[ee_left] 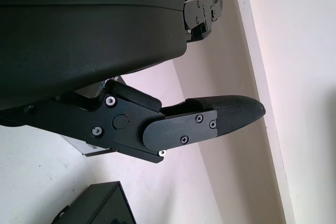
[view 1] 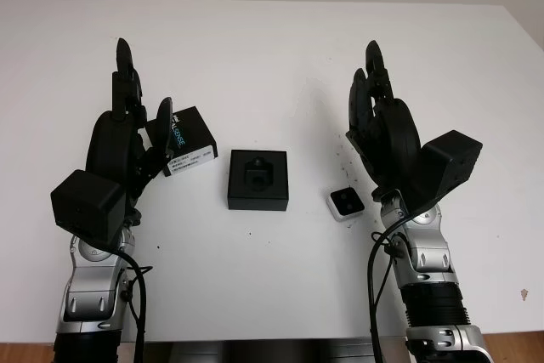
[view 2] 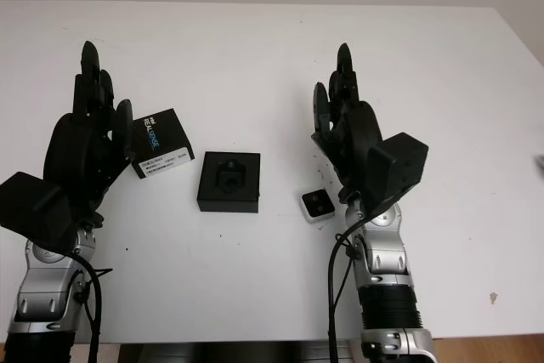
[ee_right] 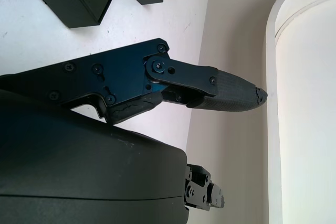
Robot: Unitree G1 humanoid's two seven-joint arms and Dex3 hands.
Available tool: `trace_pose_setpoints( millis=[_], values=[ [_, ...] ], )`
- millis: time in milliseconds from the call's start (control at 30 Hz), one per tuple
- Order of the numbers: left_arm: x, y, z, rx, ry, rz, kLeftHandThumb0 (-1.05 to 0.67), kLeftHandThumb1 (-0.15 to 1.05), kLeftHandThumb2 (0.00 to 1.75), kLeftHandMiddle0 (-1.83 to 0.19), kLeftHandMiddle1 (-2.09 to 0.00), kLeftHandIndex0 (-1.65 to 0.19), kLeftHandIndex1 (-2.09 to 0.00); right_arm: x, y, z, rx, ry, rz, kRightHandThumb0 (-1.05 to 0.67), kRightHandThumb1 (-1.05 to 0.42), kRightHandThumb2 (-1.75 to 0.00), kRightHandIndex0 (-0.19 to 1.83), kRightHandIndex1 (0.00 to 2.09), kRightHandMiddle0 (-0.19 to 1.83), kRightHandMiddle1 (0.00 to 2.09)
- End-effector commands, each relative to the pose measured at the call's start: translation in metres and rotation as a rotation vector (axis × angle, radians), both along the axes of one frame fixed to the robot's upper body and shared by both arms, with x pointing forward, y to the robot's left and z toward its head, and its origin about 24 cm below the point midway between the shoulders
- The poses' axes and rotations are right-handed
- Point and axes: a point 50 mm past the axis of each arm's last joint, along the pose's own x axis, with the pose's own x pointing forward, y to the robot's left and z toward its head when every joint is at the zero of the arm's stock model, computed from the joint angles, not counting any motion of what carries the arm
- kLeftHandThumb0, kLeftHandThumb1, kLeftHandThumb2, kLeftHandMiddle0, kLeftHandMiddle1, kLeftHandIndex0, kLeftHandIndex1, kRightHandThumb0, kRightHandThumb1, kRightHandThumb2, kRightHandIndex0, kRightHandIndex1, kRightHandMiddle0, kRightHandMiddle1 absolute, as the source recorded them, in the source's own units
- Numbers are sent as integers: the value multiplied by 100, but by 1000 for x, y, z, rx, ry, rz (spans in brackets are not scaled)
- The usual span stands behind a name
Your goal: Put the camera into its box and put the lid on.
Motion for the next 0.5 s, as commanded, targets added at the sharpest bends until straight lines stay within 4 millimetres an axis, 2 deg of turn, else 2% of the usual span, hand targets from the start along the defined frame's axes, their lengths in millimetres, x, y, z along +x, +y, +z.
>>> trace_pose_setpoints(
  millis=[0, 333, 467],
  values=[
    [-1, 0, 3, 3, -19, 1, -75, 105, 61, 19, 0, 19, 0, 0, 0, 4, 1, -18, 2, -70, -105, -62, -19, 4, -17, 5],
    [-5, 0, -1, -8, -7, 4, -75, 105, 60, 19, 0, 19, 0, -2, -2, 2, -14, -12, 9, -74, -105, -59, -19, 5, -16, 5],
    [-6, -1, -1, -6, -11, 4, -76, 105, 60, 19, 0, 19, 0, 0, -12, 12, -8, -18, 26, -70, -105, -48, -14, 7, -12, 7]
  ],
)
